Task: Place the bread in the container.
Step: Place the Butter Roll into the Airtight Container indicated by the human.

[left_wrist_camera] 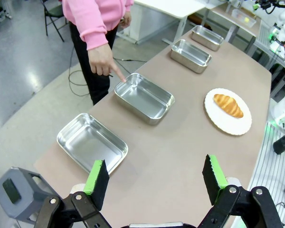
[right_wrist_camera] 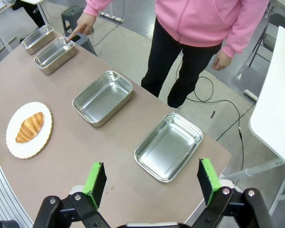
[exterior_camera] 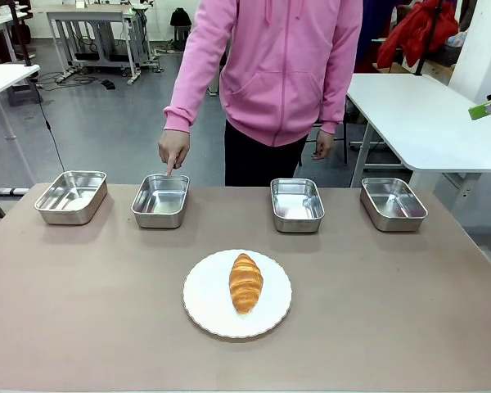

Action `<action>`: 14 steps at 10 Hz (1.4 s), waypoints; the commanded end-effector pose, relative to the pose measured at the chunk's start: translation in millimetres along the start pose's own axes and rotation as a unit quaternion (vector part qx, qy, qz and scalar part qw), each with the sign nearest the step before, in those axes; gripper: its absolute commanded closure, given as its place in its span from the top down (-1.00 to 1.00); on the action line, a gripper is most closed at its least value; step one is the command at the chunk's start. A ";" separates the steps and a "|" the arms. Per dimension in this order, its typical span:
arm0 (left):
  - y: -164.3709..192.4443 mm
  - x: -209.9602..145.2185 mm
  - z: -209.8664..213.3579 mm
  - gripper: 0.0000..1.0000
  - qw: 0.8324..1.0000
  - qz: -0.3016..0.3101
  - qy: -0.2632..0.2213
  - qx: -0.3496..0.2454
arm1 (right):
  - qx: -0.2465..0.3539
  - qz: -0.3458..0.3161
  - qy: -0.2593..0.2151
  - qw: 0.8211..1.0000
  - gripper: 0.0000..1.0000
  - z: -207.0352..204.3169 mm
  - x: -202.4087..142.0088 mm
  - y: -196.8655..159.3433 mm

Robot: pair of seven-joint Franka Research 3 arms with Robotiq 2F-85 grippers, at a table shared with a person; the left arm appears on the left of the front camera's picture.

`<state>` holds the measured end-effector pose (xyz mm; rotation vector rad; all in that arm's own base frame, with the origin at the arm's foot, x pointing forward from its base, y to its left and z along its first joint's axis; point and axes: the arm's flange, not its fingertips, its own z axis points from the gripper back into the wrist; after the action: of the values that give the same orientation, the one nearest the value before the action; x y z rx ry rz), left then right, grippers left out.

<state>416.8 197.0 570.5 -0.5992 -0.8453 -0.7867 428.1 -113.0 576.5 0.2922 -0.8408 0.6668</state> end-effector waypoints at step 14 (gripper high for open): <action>-277.8 84.2 -325.3 1.00 0.944 0.192 0.211 0.163 | 0.004 0.001 -0.006 1.000 1.00 -0.3 1.6 -0.2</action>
<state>369.9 -219.8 520.1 -0.3082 -0.4513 -0.4004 428.3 -111.7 576.9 0.2894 -0.8388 0.6692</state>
